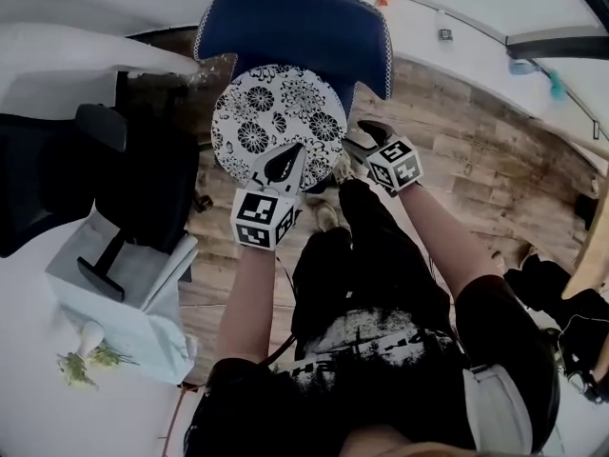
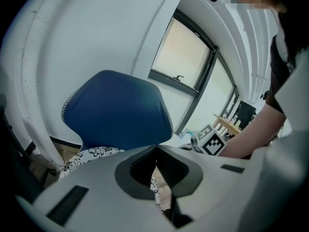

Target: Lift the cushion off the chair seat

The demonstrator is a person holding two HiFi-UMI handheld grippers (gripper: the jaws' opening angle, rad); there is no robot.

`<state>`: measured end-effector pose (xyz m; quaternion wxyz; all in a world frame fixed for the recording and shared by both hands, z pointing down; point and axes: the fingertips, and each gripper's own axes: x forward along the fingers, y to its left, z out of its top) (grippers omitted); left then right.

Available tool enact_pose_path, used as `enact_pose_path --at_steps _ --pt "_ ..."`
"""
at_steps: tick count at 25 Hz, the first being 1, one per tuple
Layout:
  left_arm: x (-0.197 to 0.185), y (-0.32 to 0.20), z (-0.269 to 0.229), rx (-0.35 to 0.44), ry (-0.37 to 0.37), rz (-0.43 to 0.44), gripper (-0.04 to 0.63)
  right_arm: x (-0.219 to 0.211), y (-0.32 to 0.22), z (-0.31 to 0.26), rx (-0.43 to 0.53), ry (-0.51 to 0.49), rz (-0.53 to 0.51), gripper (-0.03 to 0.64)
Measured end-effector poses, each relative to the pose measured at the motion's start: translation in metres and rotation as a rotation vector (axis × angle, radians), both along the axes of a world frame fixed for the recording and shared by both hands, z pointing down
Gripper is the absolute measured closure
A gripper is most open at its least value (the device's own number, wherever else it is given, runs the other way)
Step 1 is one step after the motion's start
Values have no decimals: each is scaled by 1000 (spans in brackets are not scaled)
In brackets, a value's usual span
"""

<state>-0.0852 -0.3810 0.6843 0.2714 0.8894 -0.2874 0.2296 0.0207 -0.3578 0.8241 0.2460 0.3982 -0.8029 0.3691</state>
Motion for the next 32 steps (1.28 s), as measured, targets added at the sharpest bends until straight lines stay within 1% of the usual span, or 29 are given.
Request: enact_pose_path --at_steps 5,10,14,18,21,24,29,32 --pt "10 -8 37 -30 -2 16 583 0 -10 54 -42 39 -7 377" --pt "12 -16 68 -44 -15 29 583 -5 -22 106 -108 37 19 376" --pt "15 -13 85 -67 -13 31 583 -1 -28 137 -135 92 25 370" --pt "17 -13 95 -81 -10 28 583 -4 -38 151 -157 109 9 367" --pt "18 -10 101 -95 -15 35 583 -7 -37 161 -198 117 12 367" --pt "16 -15 102 -93 -14 26 583 -12 -38 168 -225 118 -2 367" --pt "14 -17 105 -95 -16 20 583 -9 -40 174 -222 166 -14 372" --pt "11 -18 108 -98 -20 16 583 -10 -38 174 -197 185 -31 402"
